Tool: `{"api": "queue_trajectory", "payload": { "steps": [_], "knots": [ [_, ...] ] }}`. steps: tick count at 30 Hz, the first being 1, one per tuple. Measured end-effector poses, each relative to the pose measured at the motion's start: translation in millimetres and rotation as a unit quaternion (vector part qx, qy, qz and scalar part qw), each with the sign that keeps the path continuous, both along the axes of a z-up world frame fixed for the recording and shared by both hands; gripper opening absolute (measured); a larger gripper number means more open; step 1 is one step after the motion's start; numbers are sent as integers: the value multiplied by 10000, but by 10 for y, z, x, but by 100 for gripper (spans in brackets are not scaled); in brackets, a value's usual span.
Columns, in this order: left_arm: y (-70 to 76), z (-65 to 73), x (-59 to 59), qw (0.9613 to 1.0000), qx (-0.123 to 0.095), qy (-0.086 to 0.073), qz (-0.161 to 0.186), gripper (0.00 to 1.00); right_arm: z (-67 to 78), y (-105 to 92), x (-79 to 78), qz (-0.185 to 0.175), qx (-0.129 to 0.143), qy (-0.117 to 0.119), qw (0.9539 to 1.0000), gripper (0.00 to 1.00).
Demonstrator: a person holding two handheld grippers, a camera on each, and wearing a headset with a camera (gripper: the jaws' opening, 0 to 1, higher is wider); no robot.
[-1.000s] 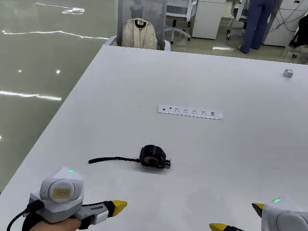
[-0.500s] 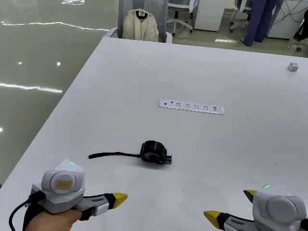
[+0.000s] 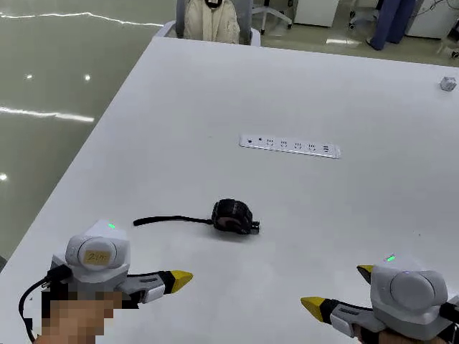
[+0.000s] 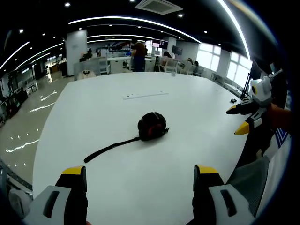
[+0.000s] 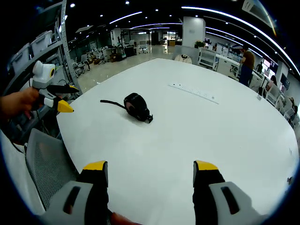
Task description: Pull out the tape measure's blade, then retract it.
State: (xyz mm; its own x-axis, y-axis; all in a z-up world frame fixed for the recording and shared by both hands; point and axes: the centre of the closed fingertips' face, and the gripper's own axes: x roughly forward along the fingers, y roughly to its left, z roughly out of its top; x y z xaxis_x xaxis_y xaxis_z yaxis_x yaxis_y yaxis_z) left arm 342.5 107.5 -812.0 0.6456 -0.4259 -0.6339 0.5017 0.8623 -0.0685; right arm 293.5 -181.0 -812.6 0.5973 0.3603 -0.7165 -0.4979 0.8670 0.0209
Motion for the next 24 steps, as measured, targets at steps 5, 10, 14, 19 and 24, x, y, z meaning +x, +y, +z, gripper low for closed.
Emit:
{"api": "queue_trajectory", "payload": {
  "steps": [5, 10, 14, 19, 24],
  "knots": [
    [-40, -45, 56, 9999, 49, 34, -144, 90, -24, 24, 91, 61, -18, 3, 10000, 75],
    [-67, -41, 119, 9998, 30, 33, -193, 90, -31, 45, 171, 92, -22, -14, 10000, 75],
    [-74, -41, 127, 9998, 34, 32, -201, 90, -30, 48, 182, 91, -17, -17, 10000, 75],
    [-192, -48, 268, 9992, 34, 15, -396, 87, -70, 80, 329, 180, -26, -28, 9998, 74],
    [-206, -47, 291, 9992, 22, -1, -403, 86, -74, 83, 345, 184, -21, -30, 9998, 72]
  ]
}}
